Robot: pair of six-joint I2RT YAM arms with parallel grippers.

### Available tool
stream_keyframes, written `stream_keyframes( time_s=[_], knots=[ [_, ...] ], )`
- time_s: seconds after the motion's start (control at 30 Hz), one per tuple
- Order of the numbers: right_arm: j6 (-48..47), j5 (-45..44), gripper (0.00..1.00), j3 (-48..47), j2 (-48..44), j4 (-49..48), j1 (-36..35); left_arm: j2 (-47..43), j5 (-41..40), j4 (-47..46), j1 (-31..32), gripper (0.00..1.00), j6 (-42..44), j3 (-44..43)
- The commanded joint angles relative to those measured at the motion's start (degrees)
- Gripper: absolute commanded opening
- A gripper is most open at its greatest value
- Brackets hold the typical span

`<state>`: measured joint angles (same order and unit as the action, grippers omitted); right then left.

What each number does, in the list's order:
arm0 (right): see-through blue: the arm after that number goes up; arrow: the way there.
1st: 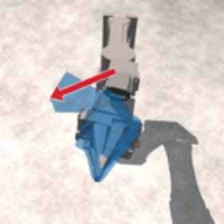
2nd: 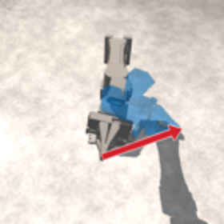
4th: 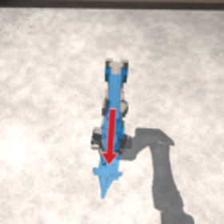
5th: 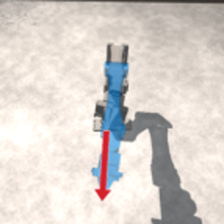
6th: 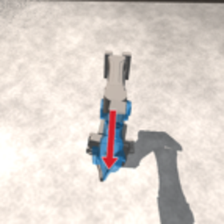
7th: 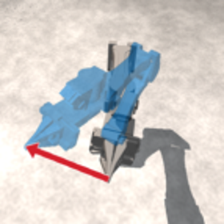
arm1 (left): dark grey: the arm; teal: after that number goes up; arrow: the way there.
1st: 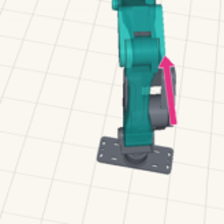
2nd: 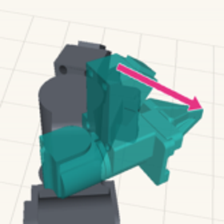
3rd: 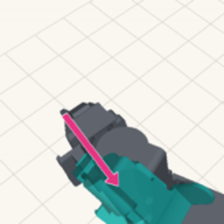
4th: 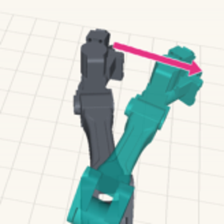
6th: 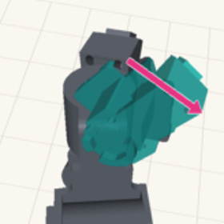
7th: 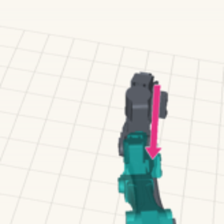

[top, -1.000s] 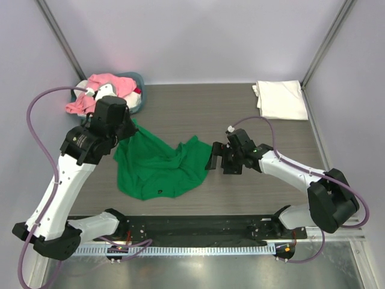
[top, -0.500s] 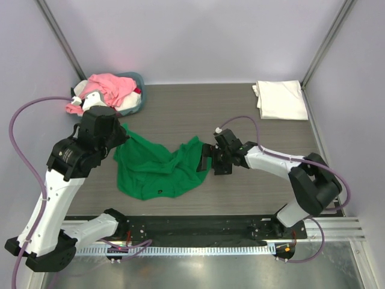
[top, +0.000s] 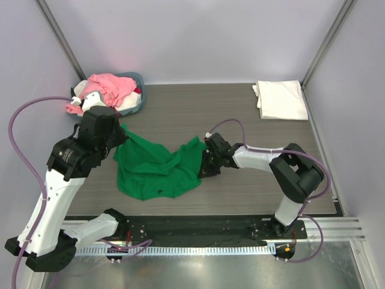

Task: Fold and stack the t-shirts
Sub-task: Flatten the tshirt out

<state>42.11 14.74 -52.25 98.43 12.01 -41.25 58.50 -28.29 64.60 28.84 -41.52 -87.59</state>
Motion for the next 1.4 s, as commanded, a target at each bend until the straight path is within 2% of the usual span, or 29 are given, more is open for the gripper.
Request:
stream_keyframes(
  time_s=[0.0, 0.07, 0.17, 0.2, 0.3, 0.43, 0.57, 0.7, 0.77, 0.8, 0.87, 0.9, 1.03, 1.13, 1.2, 1.37],
  knots=[
    [-0.97, 0.55, 0.01, -1.72, 0.00, -1.90, 1.61, 0.30, -0.19, -1.75, -0.19, 0.00, 0.65, -0.47],
    [-1.15, 1.43, 0.01, -2.33, 0.09, -1.47, 5.63, 1.17, 2.09, -2.19, -0.28, 0.00, 0.56, -1.26],
    [-2.90, 2.92, 0.01, -5.04, -0.70, 1.42, 11.70, 2.58, 5.43, -1.76, -0.19, 0.00, 0.65, -6.17],
    [-3.78, 3.01, 0.01, -6.71, -1.48, 3.18, 15.64, 3.54, 5.62, -1.32, -0.19, 0.00, 0.65, -10.19],
    [-8.17, 1.44, 0.01, -18.28, -5.26, 13.35, 21.63, 5.91, 5.10, 1.66, -0.19, 0.00, 1.17, -17.76],
    [-12.57, -0.85, 0.01, -30.08, -10.53, 22.60, 25.25, 7.94, 4.21, 4.30, -0.27, 0.00, 1.62, -30.49],
    [-13.46, -2.00, 0.01, -34.85, -16.42, 26.40, 26.84, 7.95, 5.18, 3.61, -0.27, 0.00, 1.00, -34.58],
    [-11.09, 5.79, 0.03, -28.47, -21.17, 24.39, 26.84, 6.72, 6.41, 1.15, -0.19, 0.00, 0.04, -31.07],
    [-10.12, 8.36, 0.18, -24.06, -22.40, 22.54, 26.75, 6.36, 6.58, -0.26, -0.28, 0.00, -0.40, -28.61],
    [-8.98, 9.07, 0.33, -19.08, -23.10, 20.36, 26.75, 6.28, 6.50, -1.05, -0.28, 0.00, -0.41, -25.73],
    [-8.27, 9.60, 0.49, -14.83, -25.13, 18.67, 26.67, 7.32, 6.23, -3.33, -0.28, 0.00, 0.12, -23.25],
    [-8.18, 9.60, 0.52, -11.51, -25.74, 17.71, 26.67, 8.11, 6.23, -3.77, -0.19, 0.00, 0.47, -21.76],
    [-8.00, 9.34, 0.55, -6.64, -27.33, 16.82, 26.75, 14.17, 8.59, -4.48, -2.03, 0.00, 1.26, -20.78],
    [-8.44, 8.81, 0.56, -4.80, -27.42, 16.90, 26.75, 18.39, 18.86, -9.02, -8.17, 0.00, 1.88, -16.50],
    [-8.53, 8.72, 0.56, -3.74, -27.24, 16.56, 26.58, 22.16, 25.70, -10.71, -14.41, 0.00, 1.97, -14.46],
    [-8.97, 8.64, 0.56, -1.72, -26.37, 15.59, 26.67, 29.21, 29.52, -11.07, -25.39, 0.01, 5.57, -12.96]
  ],
)
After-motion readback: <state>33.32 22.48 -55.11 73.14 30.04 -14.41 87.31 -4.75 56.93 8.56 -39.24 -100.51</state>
